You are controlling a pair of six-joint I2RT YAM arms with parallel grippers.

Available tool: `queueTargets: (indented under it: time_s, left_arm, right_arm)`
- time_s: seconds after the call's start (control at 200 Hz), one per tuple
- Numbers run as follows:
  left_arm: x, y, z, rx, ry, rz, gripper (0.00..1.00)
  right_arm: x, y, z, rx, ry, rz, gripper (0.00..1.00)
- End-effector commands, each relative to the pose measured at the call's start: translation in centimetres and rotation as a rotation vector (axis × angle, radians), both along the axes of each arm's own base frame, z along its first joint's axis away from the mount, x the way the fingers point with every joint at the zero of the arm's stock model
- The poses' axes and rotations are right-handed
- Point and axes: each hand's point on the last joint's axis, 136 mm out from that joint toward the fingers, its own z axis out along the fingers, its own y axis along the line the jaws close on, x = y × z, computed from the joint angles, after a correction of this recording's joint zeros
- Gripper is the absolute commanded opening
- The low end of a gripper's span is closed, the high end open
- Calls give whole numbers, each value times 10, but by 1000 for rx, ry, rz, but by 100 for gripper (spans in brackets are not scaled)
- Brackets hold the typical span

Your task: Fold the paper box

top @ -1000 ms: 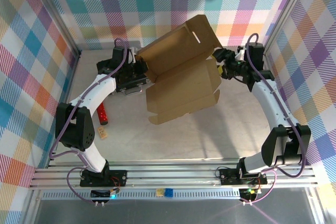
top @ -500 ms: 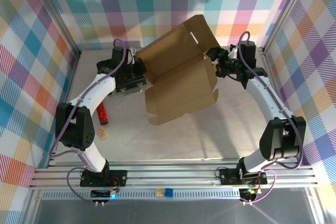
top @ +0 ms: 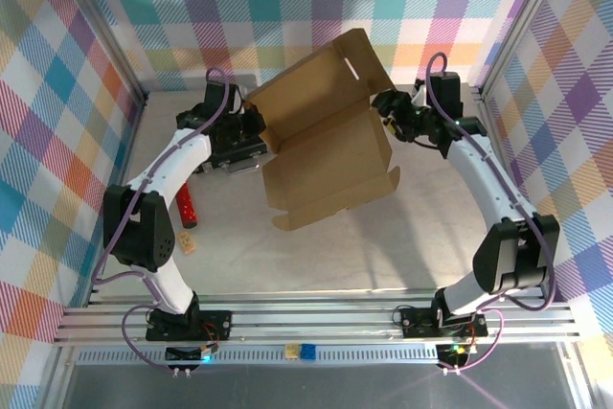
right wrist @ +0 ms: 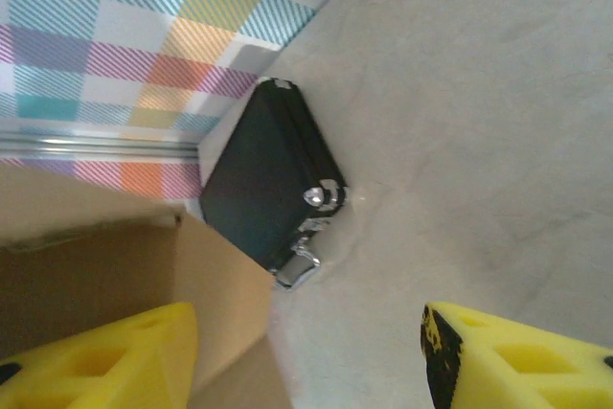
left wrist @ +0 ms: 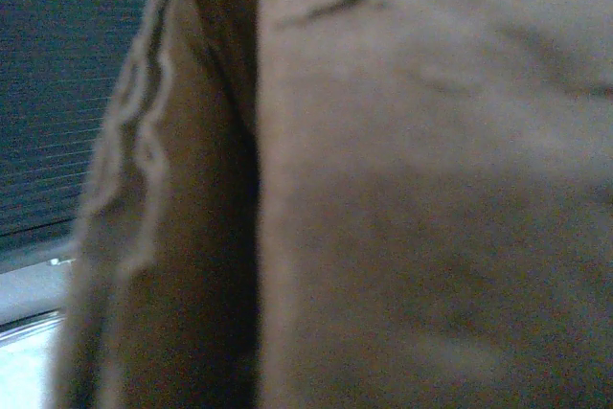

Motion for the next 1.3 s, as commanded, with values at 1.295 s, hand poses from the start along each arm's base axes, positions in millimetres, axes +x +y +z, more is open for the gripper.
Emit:
queueTargets:
  time_s: [1.295]
  left_arm:
    - [-43,19,-82,765,-22,31,0]
  right_arm:
    - [-57,-52,-124,-534,-93,134,54]
